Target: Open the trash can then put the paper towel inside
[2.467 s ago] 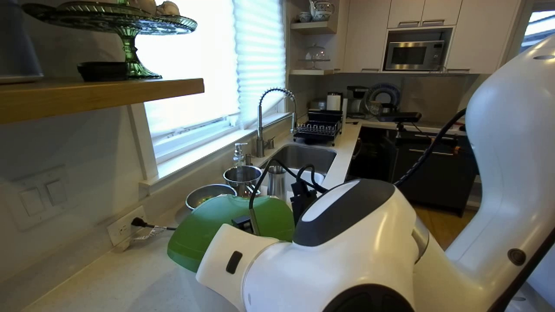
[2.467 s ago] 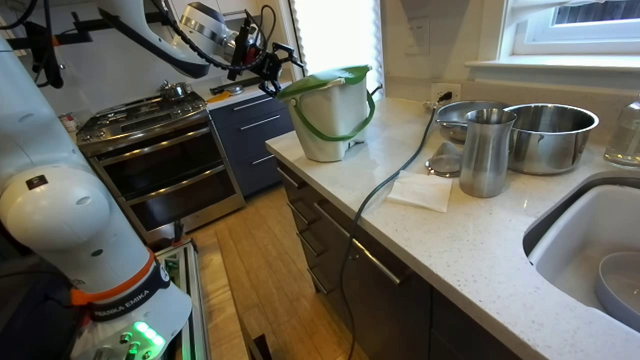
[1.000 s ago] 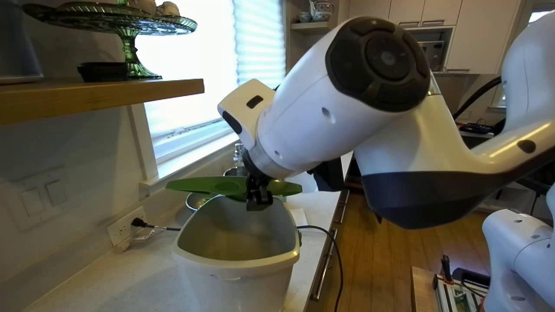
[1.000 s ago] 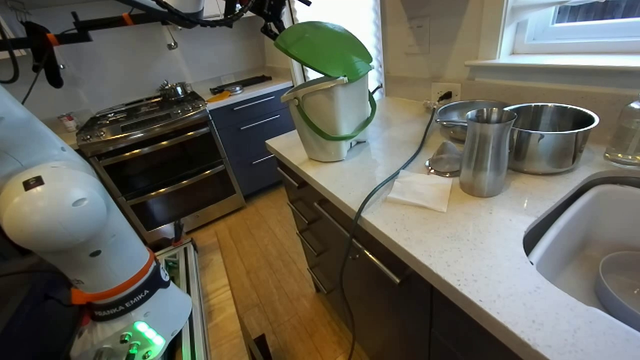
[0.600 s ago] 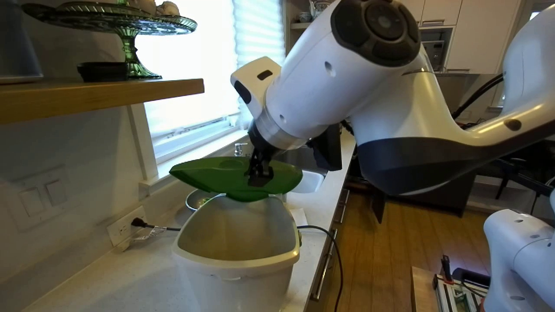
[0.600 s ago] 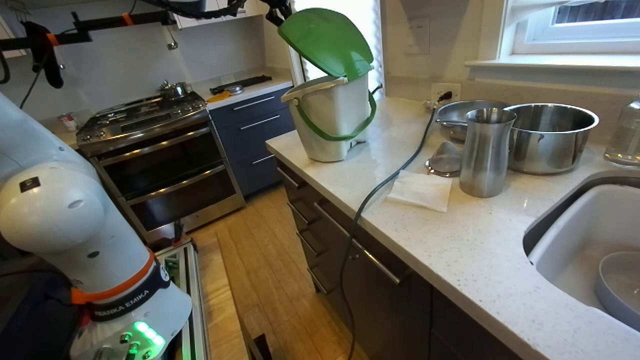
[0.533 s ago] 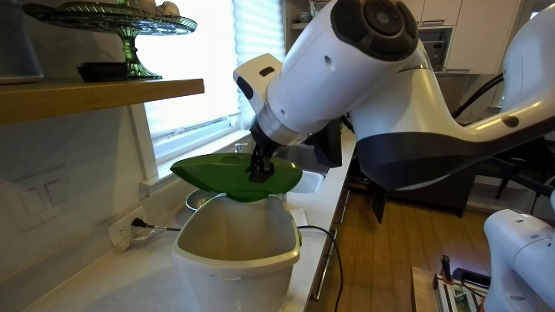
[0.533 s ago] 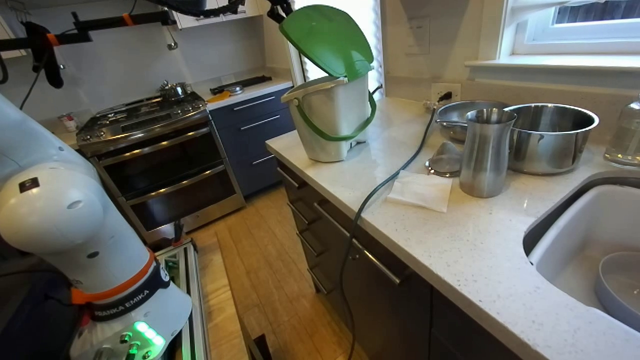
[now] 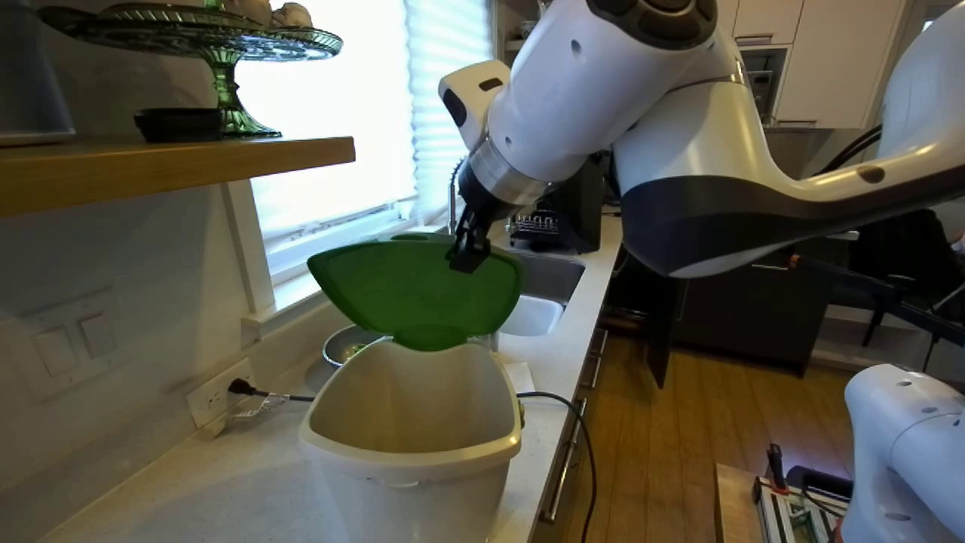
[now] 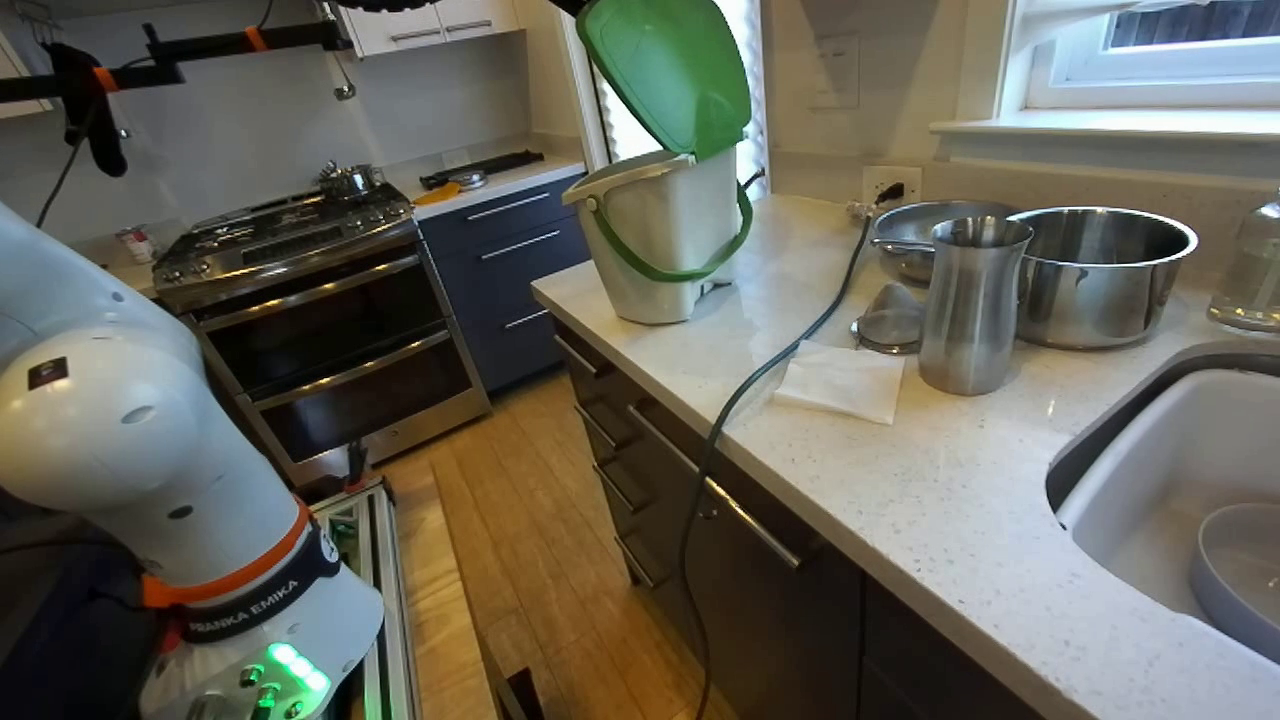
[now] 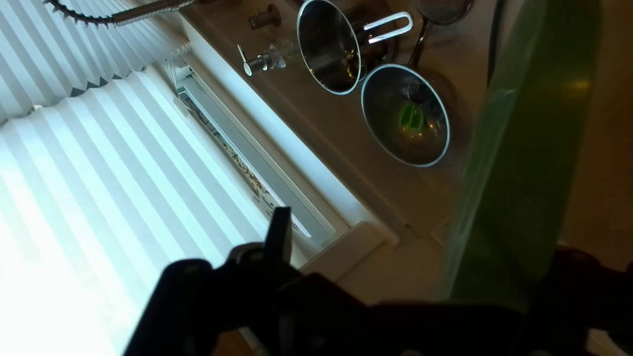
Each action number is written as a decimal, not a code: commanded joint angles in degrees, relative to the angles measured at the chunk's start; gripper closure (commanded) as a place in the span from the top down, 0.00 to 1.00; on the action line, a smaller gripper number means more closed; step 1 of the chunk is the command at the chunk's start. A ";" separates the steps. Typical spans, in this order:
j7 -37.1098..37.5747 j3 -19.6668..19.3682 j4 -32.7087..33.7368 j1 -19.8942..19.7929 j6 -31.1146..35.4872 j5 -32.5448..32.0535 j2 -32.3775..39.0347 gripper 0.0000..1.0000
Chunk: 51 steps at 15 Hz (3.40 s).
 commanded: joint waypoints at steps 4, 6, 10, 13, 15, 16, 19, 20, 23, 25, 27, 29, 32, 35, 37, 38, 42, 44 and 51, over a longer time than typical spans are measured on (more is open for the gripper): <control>-0.06 -1.98 -2.19 -2.39 1.64 2.66 -3.38 1.00; 0.05 -2.49 -2.44 -2.95 1.87 3.13 -3.75 1.00; -0.01 -2.51 -2.79 -2.83 2.62 5.20 -4.02 1.00; -0.57 -1.52 -3.46 -2.33 2.98 7.97 -4.49 1.00; -0.67 -1.10 -3.92 -2.29 3.00 9.50 -4.86 1.00; -0.66 -0.84 -4.11 -2.37 2.90 9.99 -5.02 1.00; -0.72 -0.45 -4.53 -2.60 2.79 10.83 -5.58 1.00; -0.73 -0.29 -4.76 -2.52 2.77 11.13 -5.72 1.00; -0.41 0.44 -5.20 -1.87 2.68 13.70 -6.15 1.00; -0.40 1.23 -5.70 -1.42 1.54 16.25 -7.21 1.00; -1.33 1.73 -6.41 -0.99 -0.30 19.61 -8.80 1.00; -2.96 1.64 -7.83 -0.72 -2.31 22.98 -11.15 1.00; -7.19 -0.63 -11.58 -0.49 -1.69 28.46 -15.59 1.00; -9.77 -3.31 -15.68 -1.34 -1.94 32.51 -20.31 1.00; -9.09 -1.55 -12.57 -3.02 -2.13 31.36 -17.40 1.00; -9.85 -2.36 -13.85 -3.24 -2.09 31.89 -18.65 1.00; -10.15 -2.83 -15.61 -3.33 -1.99 32.30 -20.33 1.00; -11.07 -3.10 -14.97 -2.87 -3.59 33.44 -19.28 1.00; -10.86 -6.23 -11.99 -13.93 -14.07 25.61 -13.73 1.00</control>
